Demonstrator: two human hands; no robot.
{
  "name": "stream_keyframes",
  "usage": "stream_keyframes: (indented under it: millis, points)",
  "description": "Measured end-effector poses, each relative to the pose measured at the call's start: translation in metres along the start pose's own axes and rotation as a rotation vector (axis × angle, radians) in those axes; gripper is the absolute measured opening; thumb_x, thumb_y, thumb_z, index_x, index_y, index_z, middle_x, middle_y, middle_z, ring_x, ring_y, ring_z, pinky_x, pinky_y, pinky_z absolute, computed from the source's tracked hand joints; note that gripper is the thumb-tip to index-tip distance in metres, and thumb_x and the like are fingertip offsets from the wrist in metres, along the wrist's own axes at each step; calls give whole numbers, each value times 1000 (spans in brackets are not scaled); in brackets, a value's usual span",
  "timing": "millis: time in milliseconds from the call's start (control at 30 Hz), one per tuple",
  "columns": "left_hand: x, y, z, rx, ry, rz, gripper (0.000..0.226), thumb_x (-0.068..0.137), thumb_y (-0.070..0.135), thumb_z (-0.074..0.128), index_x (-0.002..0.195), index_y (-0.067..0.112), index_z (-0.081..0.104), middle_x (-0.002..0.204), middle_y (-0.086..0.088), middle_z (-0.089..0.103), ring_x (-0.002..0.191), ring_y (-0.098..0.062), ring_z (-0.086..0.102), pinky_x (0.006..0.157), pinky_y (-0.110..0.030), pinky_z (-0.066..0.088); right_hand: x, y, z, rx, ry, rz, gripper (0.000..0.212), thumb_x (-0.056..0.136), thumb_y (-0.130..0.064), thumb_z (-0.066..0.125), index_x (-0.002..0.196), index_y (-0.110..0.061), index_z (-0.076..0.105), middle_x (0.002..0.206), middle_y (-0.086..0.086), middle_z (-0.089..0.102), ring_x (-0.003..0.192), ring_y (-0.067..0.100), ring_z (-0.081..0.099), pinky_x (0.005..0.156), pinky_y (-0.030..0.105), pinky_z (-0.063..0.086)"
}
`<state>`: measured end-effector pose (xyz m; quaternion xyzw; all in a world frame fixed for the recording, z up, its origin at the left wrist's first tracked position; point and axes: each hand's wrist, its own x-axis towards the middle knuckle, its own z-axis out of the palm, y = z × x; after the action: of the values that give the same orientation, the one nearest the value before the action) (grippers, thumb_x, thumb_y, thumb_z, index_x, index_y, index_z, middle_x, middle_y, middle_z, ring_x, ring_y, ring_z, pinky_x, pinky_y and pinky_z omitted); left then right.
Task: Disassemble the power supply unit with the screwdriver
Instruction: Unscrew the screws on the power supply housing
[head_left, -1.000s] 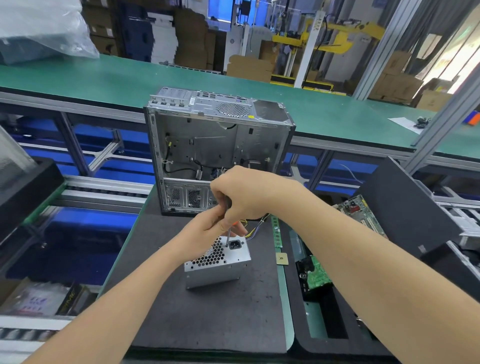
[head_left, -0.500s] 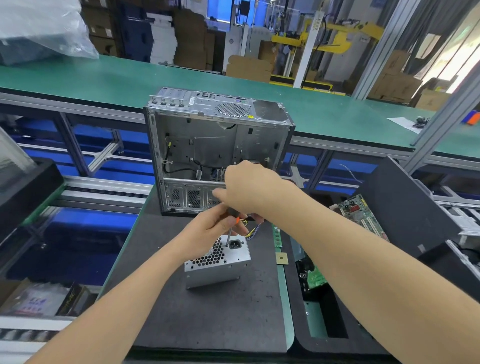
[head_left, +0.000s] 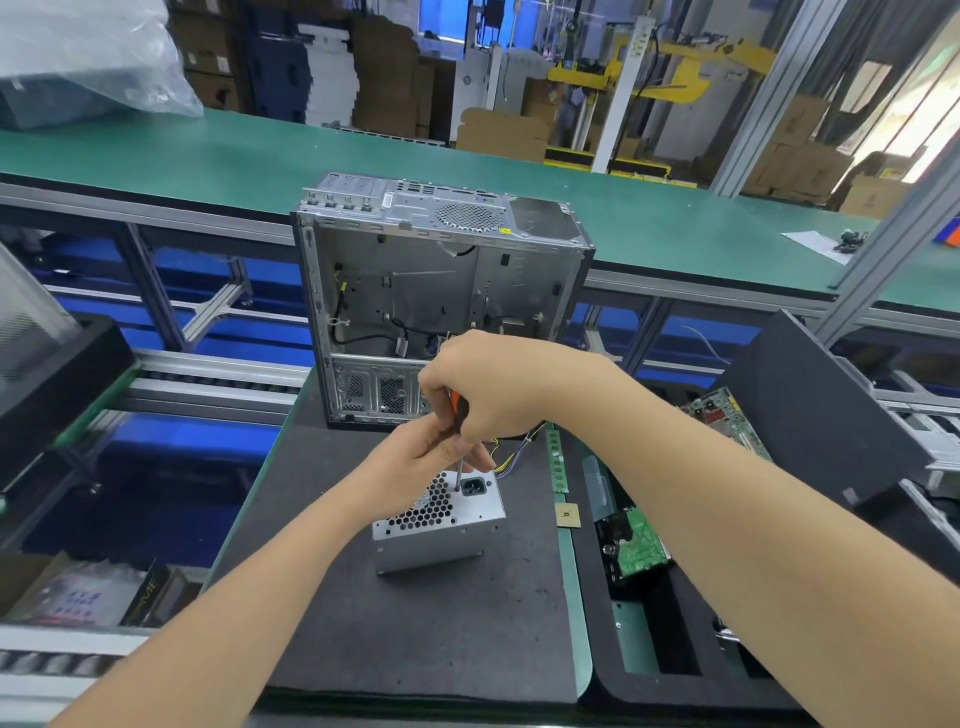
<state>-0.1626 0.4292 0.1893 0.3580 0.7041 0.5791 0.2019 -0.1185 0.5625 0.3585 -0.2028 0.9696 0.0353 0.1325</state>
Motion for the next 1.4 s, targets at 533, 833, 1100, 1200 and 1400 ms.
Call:
stream_keyframes:
  millis: [533,833,1100,1200,1400]
  points:
    - [3,0,7,-39,-26,60,20,112,23,48,128,22,60,109,0,78,107,-19,75,94,-35,59,9,-1,14,66,191,446,46,101,-50,54,73,-14,44,73,2,47,64,22,51,54,30,37]
    - [0,1,2,0,-2,20,21,111,18,50,114,13,70,108,5,80,103,-13,75,88,-21,56,-4,6,-4,12,-4,-16,17,78,-13,73,90,-25,72,88,-13,61,90,17,63,72,36,57]
    - [0,0,4,38,7,13,21,111,21,51,112,15,71,106,3,80,105,-15,75,94,-30,58,-2,3,2,32,22,16,13,84,-29,69,94,-21,66,85,-9,63,91,20,63,72,36,56]
    - [2,0,5,35,14,21,19,110,22,51,111,18,69,103,3,79,103,-15,76,94,-33,59,-1,-1,8,-73,229,225,50,90,-69,57,73,-23,49,78,-2,52,64,19,51,52,31,38]
    - [2,0,9,-39,4,60,14,110,25,52,117,26,64,104,1,79,102,-17,76,91,-29,59,9,-7,21,59,254,523,67,97,-76,36,69,-16,42,70,2,46,59,20,46,49,30,30]
